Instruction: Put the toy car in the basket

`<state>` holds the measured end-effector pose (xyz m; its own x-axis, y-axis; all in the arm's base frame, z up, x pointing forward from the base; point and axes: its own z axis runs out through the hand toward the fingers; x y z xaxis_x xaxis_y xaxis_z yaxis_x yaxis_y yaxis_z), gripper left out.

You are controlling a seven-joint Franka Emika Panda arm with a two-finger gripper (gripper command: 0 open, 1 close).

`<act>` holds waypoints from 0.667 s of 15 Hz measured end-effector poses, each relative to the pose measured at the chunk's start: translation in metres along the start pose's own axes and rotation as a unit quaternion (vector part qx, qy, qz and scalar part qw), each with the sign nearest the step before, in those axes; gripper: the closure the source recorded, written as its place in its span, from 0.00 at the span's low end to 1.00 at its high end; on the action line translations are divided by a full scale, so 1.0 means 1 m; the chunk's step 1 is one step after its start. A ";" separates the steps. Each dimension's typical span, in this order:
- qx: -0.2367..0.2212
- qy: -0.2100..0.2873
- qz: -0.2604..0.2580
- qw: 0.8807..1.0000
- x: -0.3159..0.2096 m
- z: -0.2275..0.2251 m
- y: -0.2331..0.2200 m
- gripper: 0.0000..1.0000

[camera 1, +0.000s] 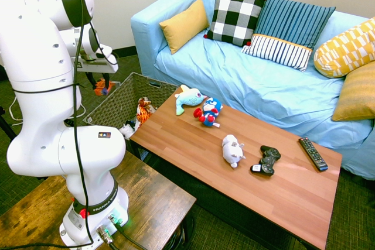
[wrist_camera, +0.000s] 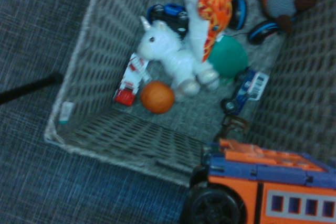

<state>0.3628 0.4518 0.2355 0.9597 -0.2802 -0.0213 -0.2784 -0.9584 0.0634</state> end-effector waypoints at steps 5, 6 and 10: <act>-0.001 0.001 0.032 0.999 0.080 0.008 -0.038 0.00; 0.001 0.001 0.033 0.999 0.082 0.004 -0.040 0.00; 0.006 0.001 0.039 0.999 0.092 -0.004 -0.034 0.00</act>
<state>0.4610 0.4585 0.2351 0.9350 -0.3543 -0.0153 -0.3531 -0.9341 0.0532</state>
